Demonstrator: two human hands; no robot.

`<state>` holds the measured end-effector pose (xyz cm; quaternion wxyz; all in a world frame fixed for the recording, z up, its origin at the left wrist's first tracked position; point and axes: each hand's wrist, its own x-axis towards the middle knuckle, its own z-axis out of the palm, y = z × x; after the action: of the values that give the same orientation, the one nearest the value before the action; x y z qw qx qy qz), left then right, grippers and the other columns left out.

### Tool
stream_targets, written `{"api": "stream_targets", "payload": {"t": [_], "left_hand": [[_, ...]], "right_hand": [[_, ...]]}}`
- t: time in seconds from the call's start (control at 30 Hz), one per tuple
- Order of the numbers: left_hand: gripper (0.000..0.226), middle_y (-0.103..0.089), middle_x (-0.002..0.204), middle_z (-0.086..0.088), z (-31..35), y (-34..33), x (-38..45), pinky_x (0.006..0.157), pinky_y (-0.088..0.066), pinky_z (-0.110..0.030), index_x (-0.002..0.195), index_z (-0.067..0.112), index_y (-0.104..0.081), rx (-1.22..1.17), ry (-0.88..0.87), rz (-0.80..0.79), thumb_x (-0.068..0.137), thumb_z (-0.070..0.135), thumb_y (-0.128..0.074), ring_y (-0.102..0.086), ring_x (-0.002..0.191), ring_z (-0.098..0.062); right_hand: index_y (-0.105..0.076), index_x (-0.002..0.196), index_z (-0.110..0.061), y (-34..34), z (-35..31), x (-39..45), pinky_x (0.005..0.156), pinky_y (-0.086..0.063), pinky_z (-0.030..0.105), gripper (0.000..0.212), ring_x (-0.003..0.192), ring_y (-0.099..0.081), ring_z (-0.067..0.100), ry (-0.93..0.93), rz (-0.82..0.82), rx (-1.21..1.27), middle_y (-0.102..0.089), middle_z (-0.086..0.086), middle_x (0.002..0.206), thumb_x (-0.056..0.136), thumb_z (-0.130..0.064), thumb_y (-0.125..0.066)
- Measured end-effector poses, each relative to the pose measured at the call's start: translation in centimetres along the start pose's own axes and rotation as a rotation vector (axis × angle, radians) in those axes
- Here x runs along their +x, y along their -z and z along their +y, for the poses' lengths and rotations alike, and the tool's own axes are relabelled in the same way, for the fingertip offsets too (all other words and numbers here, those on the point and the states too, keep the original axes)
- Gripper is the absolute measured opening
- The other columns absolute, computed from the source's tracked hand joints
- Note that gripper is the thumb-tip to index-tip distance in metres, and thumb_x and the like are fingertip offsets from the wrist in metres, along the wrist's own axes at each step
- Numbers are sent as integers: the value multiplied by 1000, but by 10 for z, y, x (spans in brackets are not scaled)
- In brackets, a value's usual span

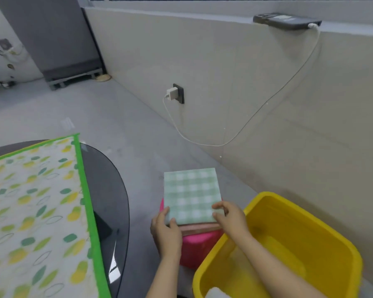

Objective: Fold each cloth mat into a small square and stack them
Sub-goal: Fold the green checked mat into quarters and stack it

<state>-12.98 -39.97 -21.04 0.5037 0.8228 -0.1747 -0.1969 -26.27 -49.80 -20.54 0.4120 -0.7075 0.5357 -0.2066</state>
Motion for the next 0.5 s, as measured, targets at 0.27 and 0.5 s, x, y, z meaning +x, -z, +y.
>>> {"api": "stream_targets", "payload": {"t": [0.27, 0.5], "left_hand": [[27, -41, 112, 5, -6, 3, -7, 88, -38, -27, 113, 16, -62, -35, 14, 71, 90, 5, -53, -52, 107, -21], [27, -45, 119, -7, -16, 0, -5, 93, -43, -37, 113, 21, -64, 73, 67, 75, 91, 8, -54, -44, 113, -27]], "right_hand": [[-66, 104, -16, -8, 2, -3, 81, -33, 13, 24, 96, -50, 7, 16, 7, -56, -59, -2, 107, 84, -5, -62], [-63, 116, -16, -15, 7, -5, 91, -31, 12, 33, 112, -50, 15, 49, -6, -87, -55, 0, 115, 86, -5, -61]]}}
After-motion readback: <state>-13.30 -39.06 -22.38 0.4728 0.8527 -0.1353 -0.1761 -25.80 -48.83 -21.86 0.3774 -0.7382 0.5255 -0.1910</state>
